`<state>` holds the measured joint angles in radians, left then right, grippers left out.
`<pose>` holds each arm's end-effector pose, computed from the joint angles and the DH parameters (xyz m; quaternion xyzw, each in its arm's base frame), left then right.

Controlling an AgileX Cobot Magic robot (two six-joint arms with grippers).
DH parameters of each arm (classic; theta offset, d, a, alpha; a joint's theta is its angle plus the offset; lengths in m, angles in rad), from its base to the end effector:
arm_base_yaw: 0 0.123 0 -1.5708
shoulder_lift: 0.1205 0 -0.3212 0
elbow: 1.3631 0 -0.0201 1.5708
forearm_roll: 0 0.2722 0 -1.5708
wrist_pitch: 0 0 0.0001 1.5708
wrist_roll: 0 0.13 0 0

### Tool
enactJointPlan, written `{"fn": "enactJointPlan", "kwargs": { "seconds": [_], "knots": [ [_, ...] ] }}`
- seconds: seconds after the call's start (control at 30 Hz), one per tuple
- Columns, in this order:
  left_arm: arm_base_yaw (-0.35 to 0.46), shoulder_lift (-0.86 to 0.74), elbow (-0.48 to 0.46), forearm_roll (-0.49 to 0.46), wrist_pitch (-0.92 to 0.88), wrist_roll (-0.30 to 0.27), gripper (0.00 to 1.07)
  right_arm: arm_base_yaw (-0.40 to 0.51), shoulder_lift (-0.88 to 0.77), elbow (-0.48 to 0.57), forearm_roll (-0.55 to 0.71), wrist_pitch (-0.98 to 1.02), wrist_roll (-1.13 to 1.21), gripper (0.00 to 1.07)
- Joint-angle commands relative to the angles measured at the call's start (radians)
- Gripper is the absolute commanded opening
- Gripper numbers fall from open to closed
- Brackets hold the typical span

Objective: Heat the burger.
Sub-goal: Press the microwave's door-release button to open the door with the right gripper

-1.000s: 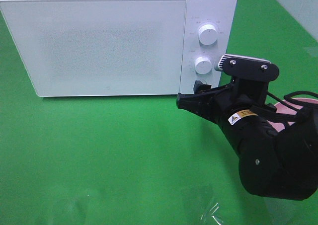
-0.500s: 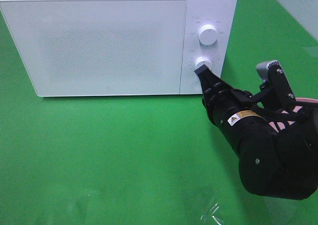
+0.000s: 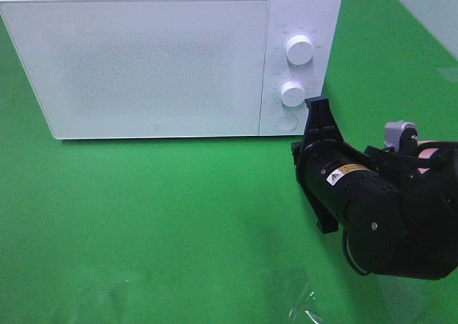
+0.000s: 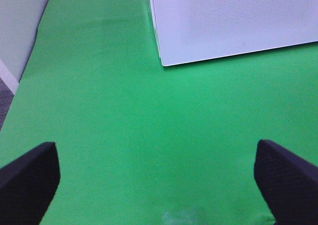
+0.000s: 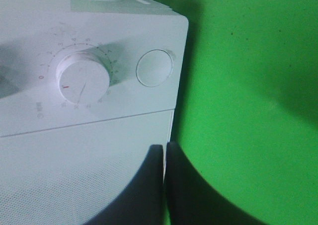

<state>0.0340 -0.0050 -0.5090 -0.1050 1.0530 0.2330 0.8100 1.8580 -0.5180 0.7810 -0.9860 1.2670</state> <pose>0.0110 -0.0115 0.2742 0.0863 0.8420 0.0186 0.5323 0.2808 0.1843 0.1214 0.5168 0.6345 0.4201 0.3923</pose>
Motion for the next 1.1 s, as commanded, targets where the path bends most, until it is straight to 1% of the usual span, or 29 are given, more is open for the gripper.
{"fn": "enactJointPlan", "kwargs": {
  "seconds": [0.03,0.27,0.33,0.37,0.47,0.53,0.8,0.87,1.1],
  "knots": [
    [0.003,-0.02,0.003,-0.005,-0.006,-0.005,1.0,-0.051,0.0,-0.007,-0.072,0.022,0.038,0.0],
    [0.003,-0.02,0.003,-0.005,-0.006,-0.005,1.0,-0.109,0.0,-0.024,-0.145,0.075,0.057,0.0],
    [0.003,-0.02,0.003,-0.005,-0.006,-0.005,1.0,-0.137,0.012,-0.046,-0.191,0.078,0.065,0.0],
    [0.003,-0.02,0.003,-0.005,-0.006,-0.005,1.0,-0.137,0.012,-0.046,-0.191,0.078,0.065,0.0],
    [0.003,-0.02,0.003,-0.005,-0.006,-0.005,1.0,-0.169,0.049,-0.081,-0.253,0.103,0.104,0.0],
    [0.003,-0.02,0.003,-0.005,-0.006,-0.005,1.0,-0.18,0.063,-0.094,-0.271,0.103,0.114,0.0],
    [0.003,-0.02,0.003,-0.005,-0.006,-0.005,1.0,-0.216,0.107,-0.145,-0.31,0.121,0.125,0.0],
    [0.003,-0.02,0.003,-0.005,-0.006,-0.004,1.0,-0.229,0.133,-0.175,-0.311,0.125,0.126,0.0],
    [0.003,-0.02,0.003,-0.005,-0.006,-0.004,1.0,-0.257,0.155,-0.206,-0.341,0.128,0.129,0.0]
  ]
}}
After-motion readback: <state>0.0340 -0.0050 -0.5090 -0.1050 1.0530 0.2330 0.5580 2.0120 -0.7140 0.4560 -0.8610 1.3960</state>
